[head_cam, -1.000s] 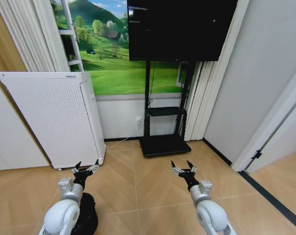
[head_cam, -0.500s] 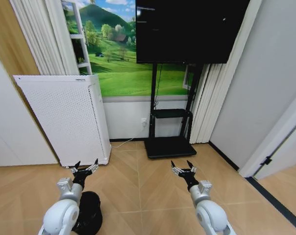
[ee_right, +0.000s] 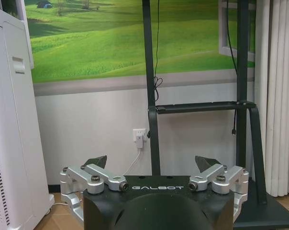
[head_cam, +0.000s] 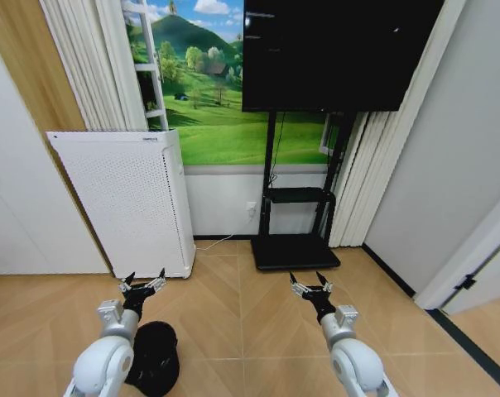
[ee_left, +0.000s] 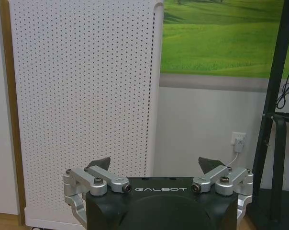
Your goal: Pick up the trash bin and place the garbage on the floor into it.
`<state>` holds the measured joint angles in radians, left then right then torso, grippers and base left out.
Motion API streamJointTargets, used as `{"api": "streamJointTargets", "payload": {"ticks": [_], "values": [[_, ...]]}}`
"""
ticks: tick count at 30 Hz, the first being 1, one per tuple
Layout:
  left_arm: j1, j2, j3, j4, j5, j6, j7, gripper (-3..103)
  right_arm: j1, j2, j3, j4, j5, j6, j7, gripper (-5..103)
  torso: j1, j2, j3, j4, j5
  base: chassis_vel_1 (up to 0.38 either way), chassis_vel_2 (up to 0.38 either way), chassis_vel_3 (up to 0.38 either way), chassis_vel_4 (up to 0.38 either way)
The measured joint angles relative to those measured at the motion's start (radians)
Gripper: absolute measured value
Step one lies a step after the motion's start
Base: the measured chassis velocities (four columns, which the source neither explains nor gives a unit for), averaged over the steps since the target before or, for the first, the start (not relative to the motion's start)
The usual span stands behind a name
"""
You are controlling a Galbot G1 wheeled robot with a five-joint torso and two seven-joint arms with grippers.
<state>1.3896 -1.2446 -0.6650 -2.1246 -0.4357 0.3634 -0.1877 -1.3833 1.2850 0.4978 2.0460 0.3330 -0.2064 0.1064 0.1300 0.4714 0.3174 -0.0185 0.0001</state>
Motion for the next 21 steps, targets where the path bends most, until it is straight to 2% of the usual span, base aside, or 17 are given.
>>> {"api": "streamJointTargets", "payload": {"ticks": [21], "values": [[0.002, -0.001, 0.002, -0.002, 0.013, 0.005, 0.000, 100, -0.013, 0.003, 0.008, 0.000, -0.010, 0.013, -0.001, 100, 0.034, 0.090, 0.055, 0.0001, 0.0000, 0.000, 0.000, 0.000, 0.000]]}}
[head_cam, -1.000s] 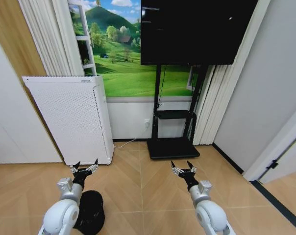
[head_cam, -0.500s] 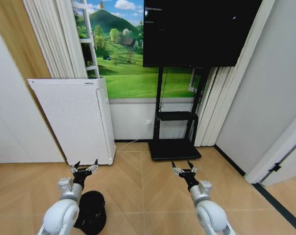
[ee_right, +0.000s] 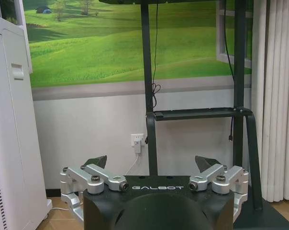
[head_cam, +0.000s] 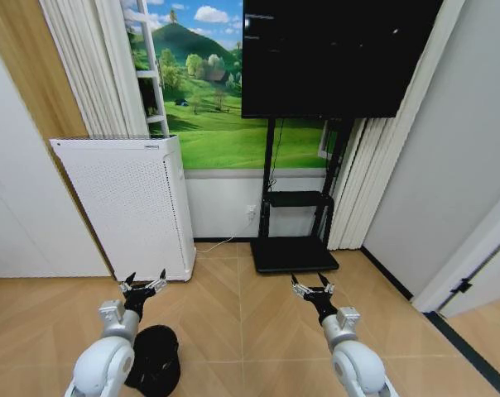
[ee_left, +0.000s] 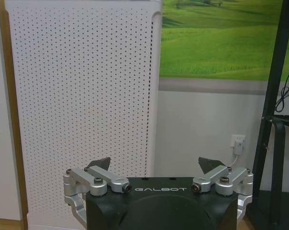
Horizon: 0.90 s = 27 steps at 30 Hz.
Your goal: Pick up the trash bin and place the garbage on the floor into it.
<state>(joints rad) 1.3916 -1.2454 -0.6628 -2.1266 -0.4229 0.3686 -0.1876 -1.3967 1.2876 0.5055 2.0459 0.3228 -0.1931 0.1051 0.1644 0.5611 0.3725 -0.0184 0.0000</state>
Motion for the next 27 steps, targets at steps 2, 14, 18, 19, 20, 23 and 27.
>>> {"api": "streamJointTargets", "payload": {"ticks": [2, 14, 18, 19, 20, 23, 27], "values": [[0.000, 0.000, -0.001, 0.000, 0.001, 0.000, 0.000, 100, 0.001, -0.001, 0.000, 0.000, 0.000, 0.000, 0.000, 100, 0.002, 0.005, 0.003, 0.0000, 0.0000, 0.000, 0.000, 0.000, 0.000], [0.000, -0.006, 0.000, -0.002, -0.004, 0.000, -0.003, 100, -0.001, -0.009, 0.004, 0.000, 0.006, 0.003, -0.001, 100, 0.022, 0.055, 0.033, -0.0001, 0.0000, 0.000, 0.000, 0.000, 0.000], [0.004, -0.010, 0.002, -0.008, -0.007, -0.001, -0.012, 100, -0.001, -0.013, 0.005, 0.002, 0.007, 0.003, -0.001, 100, 0.027, 0.070, 0.042, 0.0000, 0.0000, 0.000, 0.000, 0.000, 0.000], [0.004, -0.010, 0.002, -0.008, -0.007, -0.001, -0.012, 100, -0.001, -0.013, 0.005, 0.002, 0.007, 0.003, -0.001, 100, 0.027, 0.070, 0.042, 0.0000, 0.0000, 0.000, 0.000, 0.000, 0.000], [0.004, -0.010, 0.002, -0.010, -0.008, -0.001, -0.015, 100, -0.001, -0.014, 0.005, 0.005, 0.008, 0.004, -0.001, 100, 0.030, 0.076, 0.046, 0.0000, 0.0000, 0.000, 0.000, 0.000, 0.000], [0.004, -0.010, 0.003, -0.014, -0.008, -0.001, -0.018, 100, -0.001, -0.016, 0.006, 0.008, 0.010, 0.004, -0.001, 100, 0.035, 0.088, 0.053, 0.0000, 0.0000, 0.000, 0.000, 0.000, 0.000], [0.004, -0.011, 0.003, -0.018, -0.008, -0.001, -0.021, 100, -0.006, -0.018, 0.007, 0.010, 0.011, 0.006, -0.001, 100, 0.043, 0.106, 0.063, -0.0001, 0.0000, 0.000, 0.000, 0.000, 0.000]]}}
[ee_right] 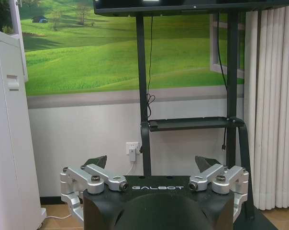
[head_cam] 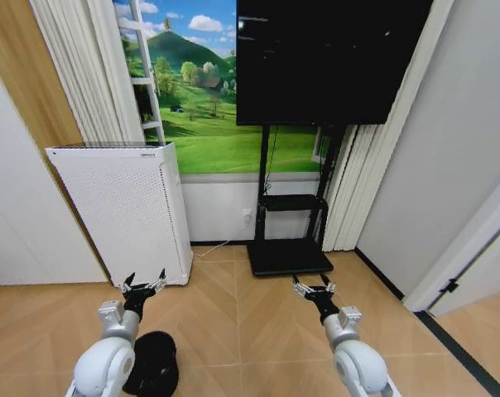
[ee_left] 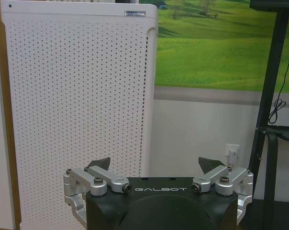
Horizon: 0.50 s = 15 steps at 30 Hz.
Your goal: Pick up the trash bin and place the garbage on the floor into it.
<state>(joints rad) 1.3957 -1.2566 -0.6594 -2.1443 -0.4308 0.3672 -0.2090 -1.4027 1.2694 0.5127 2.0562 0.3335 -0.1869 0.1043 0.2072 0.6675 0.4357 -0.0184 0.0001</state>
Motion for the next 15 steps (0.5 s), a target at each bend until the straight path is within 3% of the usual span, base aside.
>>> {"api": "streamJointTargets", "payload": {"ticks": [15], "values": [[0.024, -0.003, -0.005, -0.029, 0.004, 0.001, -0.001, 100, -0.004, -0.006, 0.005, 0.010, 0.015, 0.002, -0.001, 100, 0.026, 0.062, 0.036, 0.0000, 0.0000, 0.000, 0.000, 0.000, 0.000]]}}
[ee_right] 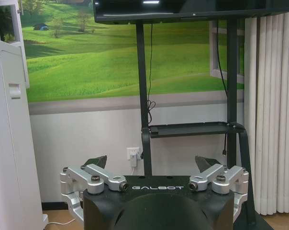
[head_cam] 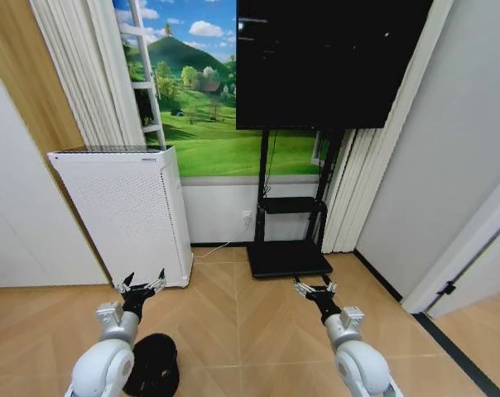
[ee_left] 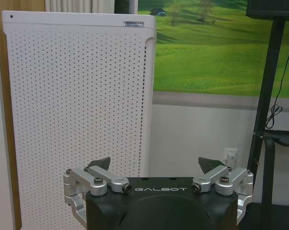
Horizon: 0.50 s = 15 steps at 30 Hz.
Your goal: Pick up the trash bin and place the garbage on the floor into it.
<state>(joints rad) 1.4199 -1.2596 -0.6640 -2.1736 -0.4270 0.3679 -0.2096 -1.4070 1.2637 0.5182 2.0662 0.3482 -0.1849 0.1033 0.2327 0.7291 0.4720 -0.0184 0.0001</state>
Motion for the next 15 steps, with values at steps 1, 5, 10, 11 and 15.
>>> {"api": "streamJointTargets", "payload": {"ticks": [1, 5, 10, 11, 15], "values": [[0.002, -0.001, 0.000, 0.000, 0.001, 0.000, 0.000, 100, -0.001, -0.001, 0.000, 0.002, 0.001, 0.000, 0.000, 100, 0.003, 0.006, 0.003, 0.0000, 0.0000, 0.000, 0.000, 0.000, 0.000], [0.005, -0.005, 0.001, 0.002, 0.001, -0.023, -0.005, 100, -0.001, -0.004, 0.002, 0.005, 0.005, 0.001, 0.000, 100, 0.009, 0.021, 0.012, 0.0000, 0.0000, 0.000, 0.000, 0.000, 0.000], [0.010, -0.007, 0.002, 0.002, 0.006, -0.035, -0.020, 100, -0.002, -0.006, 0.004, 0.010, 0.006, -0.001, 0.000, 100, 0.013, 0.031, 0.018, 0.0000, -0.0001, 0.000, 0.000, 0.000, 0.000], [0.015, -0.007, -0.002, -0.004, 0.006, -0.033, -0.021, 100, -0.003, -0.005, 0.004, 0.015, 0.006, -0.002, 0.000, 100, 0.013, 0.032, 0.019, 0.0000, 0.0000, 0.000, 0.000, 0.000, 0.000], [0.020, 0.000, -0.008, -0.012, -0.003, -0.031, -0.022, 100, -0.012, 0.002, 0.004, 0.026, -0.003, -0.004, 0.000, 100, 0.013, 0.032, 0.019, 0.0000, 0.0000, 0.000, 0.000, 0.000, 0.000]]}}
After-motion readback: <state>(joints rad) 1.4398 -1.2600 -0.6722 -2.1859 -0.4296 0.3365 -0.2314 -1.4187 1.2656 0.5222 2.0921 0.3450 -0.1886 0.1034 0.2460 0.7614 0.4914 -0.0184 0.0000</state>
